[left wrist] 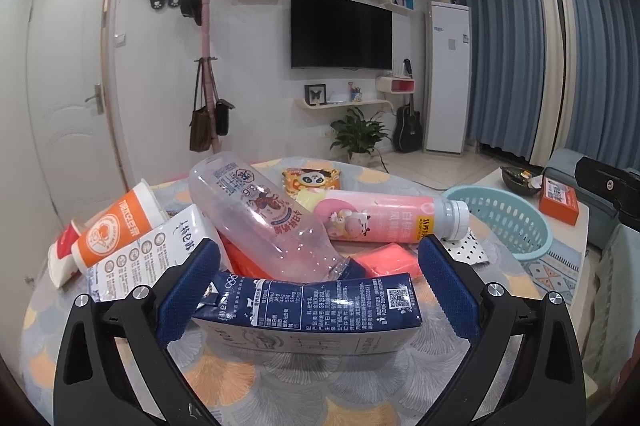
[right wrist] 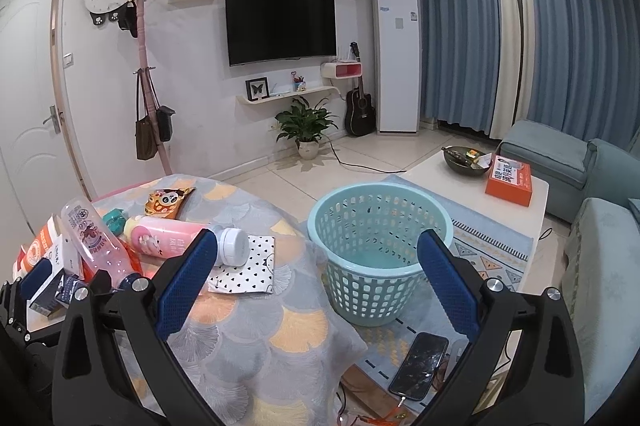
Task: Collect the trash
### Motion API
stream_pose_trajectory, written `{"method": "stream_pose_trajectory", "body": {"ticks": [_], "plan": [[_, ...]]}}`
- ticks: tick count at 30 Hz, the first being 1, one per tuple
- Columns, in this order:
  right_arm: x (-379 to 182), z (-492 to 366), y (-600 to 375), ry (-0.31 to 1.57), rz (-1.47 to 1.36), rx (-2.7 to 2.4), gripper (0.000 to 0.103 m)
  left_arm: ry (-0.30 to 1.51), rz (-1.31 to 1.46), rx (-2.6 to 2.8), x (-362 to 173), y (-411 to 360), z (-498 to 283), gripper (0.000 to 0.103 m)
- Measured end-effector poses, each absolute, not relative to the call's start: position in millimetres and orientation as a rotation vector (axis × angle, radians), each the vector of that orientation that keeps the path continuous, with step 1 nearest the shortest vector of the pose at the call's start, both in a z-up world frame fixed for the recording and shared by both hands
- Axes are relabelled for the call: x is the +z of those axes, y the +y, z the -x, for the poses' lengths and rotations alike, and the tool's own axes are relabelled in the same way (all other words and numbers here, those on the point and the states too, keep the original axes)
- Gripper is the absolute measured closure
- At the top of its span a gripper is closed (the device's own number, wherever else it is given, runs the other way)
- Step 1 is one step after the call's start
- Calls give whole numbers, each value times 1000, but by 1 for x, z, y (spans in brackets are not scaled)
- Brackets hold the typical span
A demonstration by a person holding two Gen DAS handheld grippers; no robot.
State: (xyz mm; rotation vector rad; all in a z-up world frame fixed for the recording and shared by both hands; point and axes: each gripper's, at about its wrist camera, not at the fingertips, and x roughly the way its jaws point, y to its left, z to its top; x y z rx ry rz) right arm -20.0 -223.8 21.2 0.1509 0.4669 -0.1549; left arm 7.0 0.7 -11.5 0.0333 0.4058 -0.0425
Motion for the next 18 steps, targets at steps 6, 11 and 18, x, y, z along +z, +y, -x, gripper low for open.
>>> {"method": "stream_pose_trajectory", "body": {"ticks": [6,11,18], "plan": [[22,21,-225,467,-164,-143,8,409,-20,-45,-12,-2,-5,7],[22,19,-225,469,-154,-149,8,410,-25,-45,-10,0,-5,7],[22,19,-225,468,-154,-141,8,411,-31,-27,-10,-1,-5,7]]}}
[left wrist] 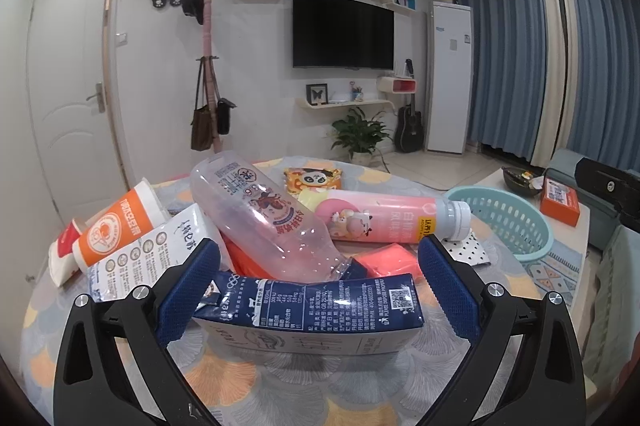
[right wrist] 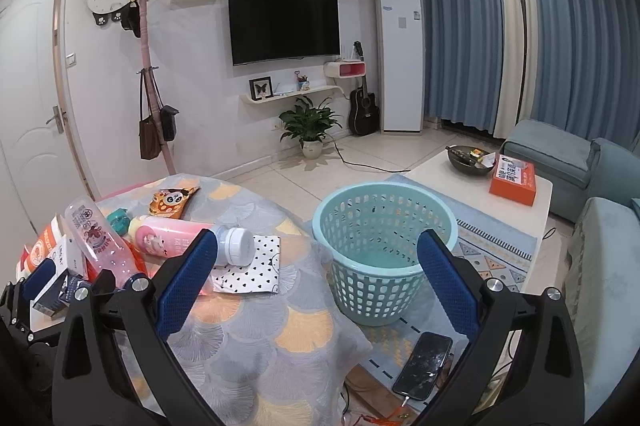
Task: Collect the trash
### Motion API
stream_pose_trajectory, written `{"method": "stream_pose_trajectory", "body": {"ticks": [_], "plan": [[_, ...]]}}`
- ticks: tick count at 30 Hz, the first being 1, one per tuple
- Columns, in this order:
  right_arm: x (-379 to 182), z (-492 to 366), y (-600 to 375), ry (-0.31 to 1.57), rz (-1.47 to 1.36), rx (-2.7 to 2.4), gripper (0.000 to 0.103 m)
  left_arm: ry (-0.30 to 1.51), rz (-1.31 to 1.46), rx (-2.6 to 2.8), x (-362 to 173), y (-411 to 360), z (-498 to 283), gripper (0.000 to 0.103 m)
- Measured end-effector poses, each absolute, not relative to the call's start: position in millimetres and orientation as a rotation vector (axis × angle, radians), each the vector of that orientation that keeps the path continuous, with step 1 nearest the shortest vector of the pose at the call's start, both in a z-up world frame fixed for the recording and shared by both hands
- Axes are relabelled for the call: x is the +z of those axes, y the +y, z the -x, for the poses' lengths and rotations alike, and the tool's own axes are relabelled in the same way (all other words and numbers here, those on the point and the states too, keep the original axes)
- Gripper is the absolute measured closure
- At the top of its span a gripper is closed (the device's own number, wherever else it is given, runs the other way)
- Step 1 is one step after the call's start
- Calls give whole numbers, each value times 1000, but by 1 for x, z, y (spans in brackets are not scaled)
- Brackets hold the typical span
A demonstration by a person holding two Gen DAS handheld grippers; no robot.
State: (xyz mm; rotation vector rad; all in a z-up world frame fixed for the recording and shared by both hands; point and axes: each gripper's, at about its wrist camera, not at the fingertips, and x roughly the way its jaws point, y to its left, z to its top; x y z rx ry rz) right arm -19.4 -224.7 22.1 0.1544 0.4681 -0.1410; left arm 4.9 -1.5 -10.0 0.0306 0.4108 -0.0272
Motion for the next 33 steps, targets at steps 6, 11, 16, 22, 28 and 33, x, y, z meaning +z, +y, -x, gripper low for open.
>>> {"method": "stream_pose_trajectory", "body": {"ticks": [6,11,16,22,28,33], "plan": [[23,20,-223,465,-145,-144,8,430,-17,-37,-10,4,-10,7],[24,21,-221,461,-147,-131,8,430,-24,-42,-11,6,-13,7],[25,20,-221,463,-137,-130,15,426,-21,-37,-10,9,-15,7],[33,16,-204,480,-76,-78,44,525,120,-75,-8,39,-20,12],[33,7,-177,515,-75,67,57,517,219,89,24,121,-3,12],[28,-5,-143,563,-57,209,57,524,217,267,39,197,2,12]]}}
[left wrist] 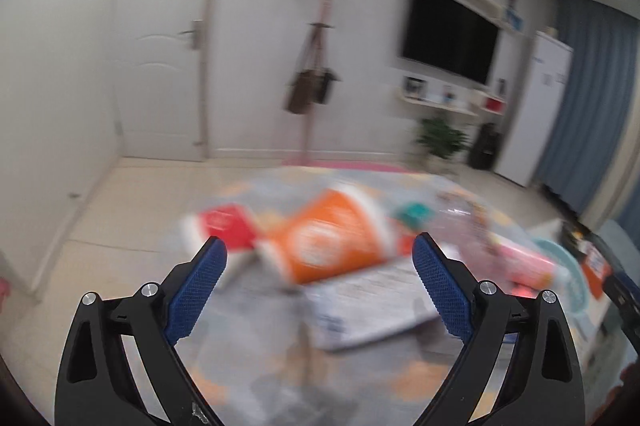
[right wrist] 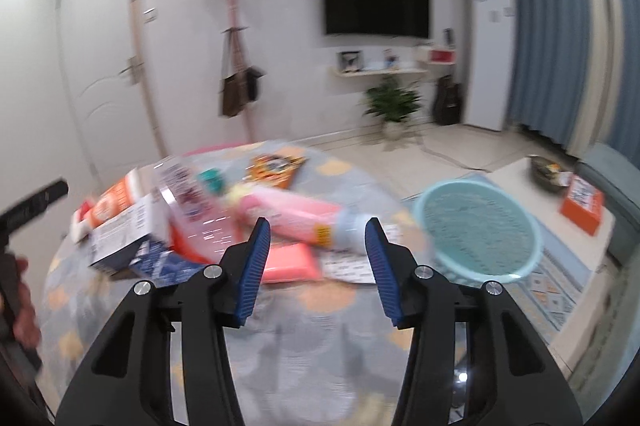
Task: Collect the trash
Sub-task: 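Grasp the blue milk carton with the right tool while the left tool grasps the white-red paper cup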
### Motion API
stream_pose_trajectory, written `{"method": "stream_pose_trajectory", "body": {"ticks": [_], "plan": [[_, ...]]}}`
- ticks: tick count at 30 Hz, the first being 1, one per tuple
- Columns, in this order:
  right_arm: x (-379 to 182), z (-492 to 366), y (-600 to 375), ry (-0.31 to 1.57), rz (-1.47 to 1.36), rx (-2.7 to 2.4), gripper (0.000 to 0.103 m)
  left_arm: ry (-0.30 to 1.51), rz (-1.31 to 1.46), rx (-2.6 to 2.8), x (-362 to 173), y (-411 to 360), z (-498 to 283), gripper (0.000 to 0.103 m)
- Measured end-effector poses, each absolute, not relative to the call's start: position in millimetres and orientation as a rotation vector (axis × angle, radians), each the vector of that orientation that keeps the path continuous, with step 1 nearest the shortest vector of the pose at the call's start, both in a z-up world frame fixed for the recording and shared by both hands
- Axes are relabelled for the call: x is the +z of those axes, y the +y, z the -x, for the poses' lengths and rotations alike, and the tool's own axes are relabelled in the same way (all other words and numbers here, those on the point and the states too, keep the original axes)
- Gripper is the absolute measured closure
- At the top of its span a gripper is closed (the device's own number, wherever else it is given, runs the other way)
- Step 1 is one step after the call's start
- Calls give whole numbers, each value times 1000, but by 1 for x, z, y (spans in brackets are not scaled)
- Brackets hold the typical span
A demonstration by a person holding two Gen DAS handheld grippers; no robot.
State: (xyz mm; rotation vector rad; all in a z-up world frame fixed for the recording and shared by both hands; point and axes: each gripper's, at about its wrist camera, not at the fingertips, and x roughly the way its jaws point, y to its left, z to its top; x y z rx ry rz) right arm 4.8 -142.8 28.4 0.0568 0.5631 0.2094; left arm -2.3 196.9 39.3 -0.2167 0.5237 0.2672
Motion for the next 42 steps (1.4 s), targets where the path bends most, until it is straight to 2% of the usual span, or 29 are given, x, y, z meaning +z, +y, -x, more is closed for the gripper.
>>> {"method": "stream_pose_trajectory", "body": {"ticks": [4,7,12,13,18,21,24,26,35,38,42], "plan": [[24,-14,-109,592,-10,326,56,578,330,315,35,255,-4,12],[17,-28,-87,625,15,416,50,619,479,345,22,290,-10,13],[8,-45,-75,693,28,473,49,657,516,376,13,298,-30,13],[6,-47,-71,706,40,484,49,665,514,370,16,298,-31,16],[6,-47,-68,706,55,511,35,581,328,399,99,296,-35,17],[4,-52,-67,719,41,515,34,522,192,406,156,292,-37,15],[1,-53,-71,723,15,526,32,523,147,405,178,290,-41,12],[0,-56,-75,729,-13,534,31,560,157,370,167,288,-44,11],[-9,-65,-76,764,-16,572,30,805,381,285,29,302,-73,11],[-12,-64,-71,771,7,603,30,866,474,285,-2,319,-84,11],[-17,-60,-58,798,59,648,24,897,543,327,-24,332,-92,10]]}}
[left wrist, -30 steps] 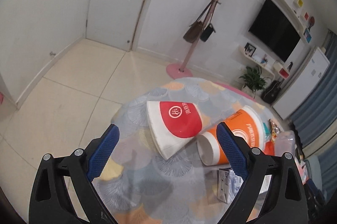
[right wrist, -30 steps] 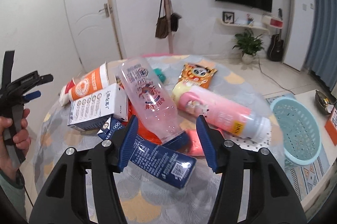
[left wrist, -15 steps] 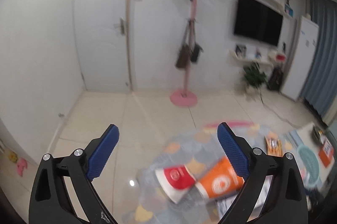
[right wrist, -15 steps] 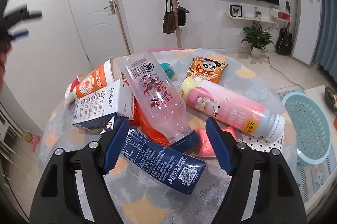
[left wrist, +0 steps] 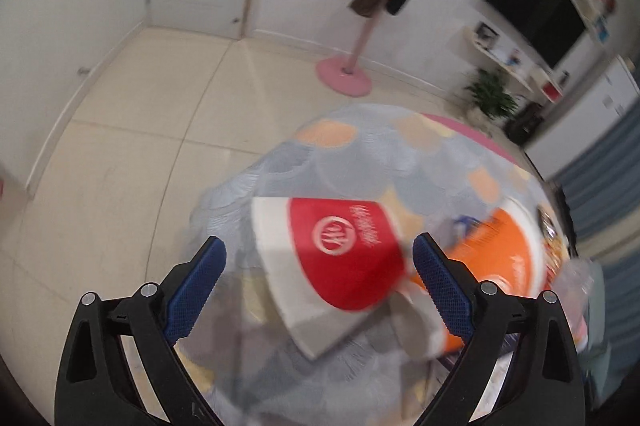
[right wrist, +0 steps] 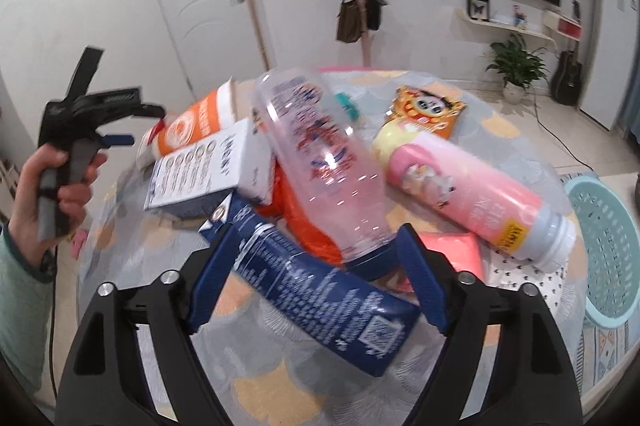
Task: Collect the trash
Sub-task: 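Grasp the blue milk carton with the right tool while the left tool grasps the white-red paper cup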
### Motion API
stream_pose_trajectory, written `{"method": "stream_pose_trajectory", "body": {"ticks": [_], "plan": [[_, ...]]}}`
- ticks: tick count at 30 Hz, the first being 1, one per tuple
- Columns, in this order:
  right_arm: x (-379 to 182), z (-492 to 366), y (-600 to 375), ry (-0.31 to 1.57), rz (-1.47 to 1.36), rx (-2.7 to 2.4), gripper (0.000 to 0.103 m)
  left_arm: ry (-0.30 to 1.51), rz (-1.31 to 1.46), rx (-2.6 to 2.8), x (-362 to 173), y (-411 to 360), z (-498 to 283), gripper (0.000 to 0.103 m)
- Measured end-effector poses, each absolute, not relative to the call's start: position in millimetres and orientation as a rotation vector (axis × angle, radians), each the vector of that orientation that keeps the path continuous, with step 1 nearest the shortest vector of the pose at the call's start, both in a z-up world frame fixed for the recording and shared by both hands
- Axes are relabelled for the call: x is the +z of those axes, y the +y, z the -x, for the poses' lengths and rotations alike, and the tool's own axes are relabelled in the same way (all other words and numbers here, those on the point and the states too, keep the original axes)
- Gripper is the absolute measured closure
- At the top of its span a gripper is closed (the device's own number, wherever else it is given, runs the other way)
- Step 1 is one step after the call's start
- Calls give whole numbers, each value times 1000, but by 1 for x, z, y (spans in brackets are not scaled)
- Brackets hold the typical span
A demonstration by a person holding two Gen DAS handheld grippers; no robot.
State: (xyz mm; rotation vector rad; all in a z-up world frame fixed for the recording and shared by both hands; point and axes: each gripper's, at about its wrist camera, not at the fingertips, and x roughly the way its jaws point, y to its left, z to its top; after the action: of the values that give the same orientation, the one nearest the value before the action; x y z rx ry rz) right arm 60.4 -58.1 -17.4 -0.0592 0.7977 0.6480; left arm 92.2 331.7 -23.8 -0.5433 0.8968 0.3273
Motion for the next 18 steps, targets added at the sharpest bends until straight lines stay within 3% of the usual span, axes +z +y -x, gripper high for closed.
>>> {"method": "stream_pose_trajectory", "body": {"ticks": [14,15,16,17,18], "plan": [[-34,-30,-37,842,184,724,24,921,546,263,-40,302,-109,11],[-33,-28,-35,839,191,719,24,918,546,263,-40,301,-109,15],[-33,-27,-35,838,191,717,25,909,540,266,-41,299,-109,24],[-33,-27,-32,835,192,704,33,907,519,274,-41,297,-109,26],[-33,-26,-30,840,194,703,51,902,510,272,-38,296,-108,26]]}}
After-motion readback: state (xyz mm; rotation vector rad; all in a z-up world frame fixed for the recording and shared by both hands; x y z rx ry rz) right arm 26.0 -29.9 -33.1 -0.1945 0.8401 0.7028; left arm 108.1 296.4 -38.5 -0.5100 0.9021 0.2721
